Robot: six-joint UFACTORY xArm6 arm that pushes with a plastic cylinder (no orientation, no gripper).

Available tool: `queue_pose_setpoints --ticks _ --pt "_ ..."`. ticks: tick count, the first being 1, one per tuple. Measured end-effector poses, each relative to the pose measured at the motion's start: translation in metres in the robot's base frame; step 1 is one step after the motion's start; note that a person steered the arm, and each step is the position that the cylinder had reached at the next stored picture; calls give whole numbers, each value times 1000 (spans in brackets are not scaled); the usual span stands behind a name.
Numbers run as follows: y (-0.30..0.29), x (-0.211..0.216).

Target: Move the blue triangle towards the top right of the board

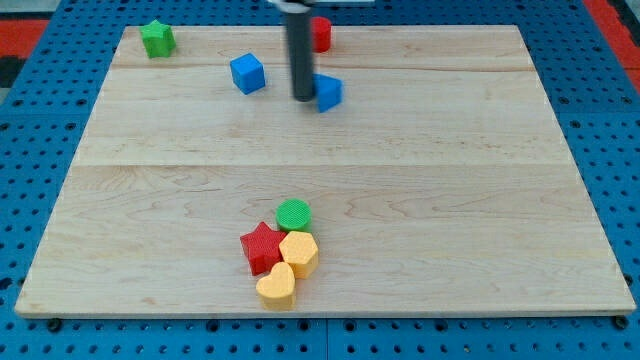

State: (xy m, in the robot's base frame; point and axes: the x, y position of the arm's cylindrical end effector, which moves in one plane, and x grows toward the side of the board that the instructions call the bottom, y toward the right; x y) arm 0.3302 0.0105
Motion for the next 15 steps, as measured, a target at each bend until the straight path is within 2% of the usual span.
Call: queue_pose_setpoints --ticks 1,2,3,4,5,6,9,10,12,14,15 --pt "37 0" --pt "17 19" --pt "48 24" --pt "106 6" --pt "132 -25" --pt "136 -21" --pt "45 -15" --pt "50 -30" --pt "134 -58" --pt "142 -57" --pt "142 -73"
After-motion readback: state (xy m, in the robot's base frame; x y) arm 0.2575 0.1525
